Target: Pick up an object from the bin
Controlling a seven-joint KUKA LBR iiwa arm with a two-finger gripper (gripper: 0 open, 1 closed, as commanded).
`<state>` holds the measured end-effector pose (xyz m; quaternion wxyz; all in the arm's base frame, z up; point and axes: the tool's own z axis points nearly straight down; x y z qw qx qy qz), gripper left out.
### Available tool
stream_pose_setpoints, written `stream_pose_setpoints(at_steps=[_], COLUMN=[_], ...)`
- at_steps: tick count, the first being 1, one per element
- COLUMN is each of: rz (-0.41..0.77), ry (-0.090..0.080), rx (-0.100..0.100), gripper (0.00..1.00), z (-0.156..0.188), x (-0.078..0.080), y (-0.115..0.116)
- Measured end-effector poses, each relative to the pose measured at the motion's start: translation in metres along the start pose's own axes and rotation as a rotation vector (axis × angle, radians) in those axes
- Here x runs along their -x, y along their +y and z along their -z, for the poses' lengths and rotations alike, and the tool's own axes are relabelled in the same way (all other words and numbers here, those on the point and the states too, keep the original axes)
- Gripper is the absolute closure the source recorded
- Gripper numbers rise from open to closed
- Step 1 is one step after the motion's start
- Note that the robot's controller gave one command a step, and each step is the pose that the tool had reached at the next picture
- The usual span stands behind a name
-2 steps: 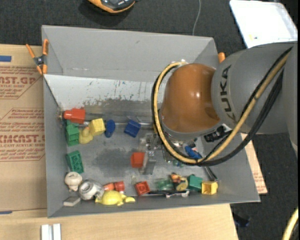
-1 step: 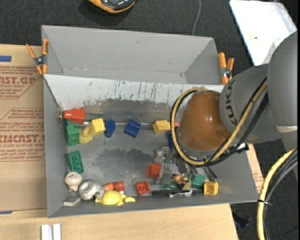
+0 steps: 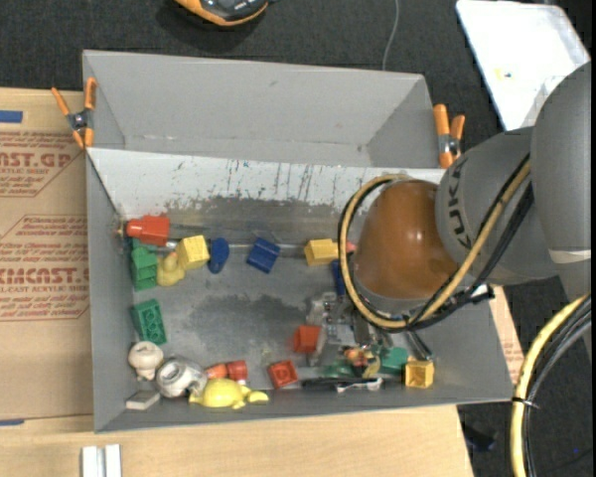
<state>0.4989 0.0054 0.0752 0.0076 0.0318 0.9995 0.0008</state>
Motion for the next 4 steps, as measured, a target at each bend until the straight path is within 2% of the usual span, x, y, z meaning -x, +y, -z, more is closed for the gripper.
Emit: stream_pose_setpoints(at_steps=[1, 2, 3, 4], rz=[-0.013, 0.032, 0.017, 0.043], ry=[0.013, -0.003, 0.01, 0.005], rx=[0.0, 0.0, 0.001, -0.001], gripper=[1.0, 1.0, 1.0, 1.0], z=[0.016, 0.043, 0.082, 0.202], x=[0.0, 0.01, 0.014, 0.021], y=[0.0, -0.003, 0.006, 0.008])
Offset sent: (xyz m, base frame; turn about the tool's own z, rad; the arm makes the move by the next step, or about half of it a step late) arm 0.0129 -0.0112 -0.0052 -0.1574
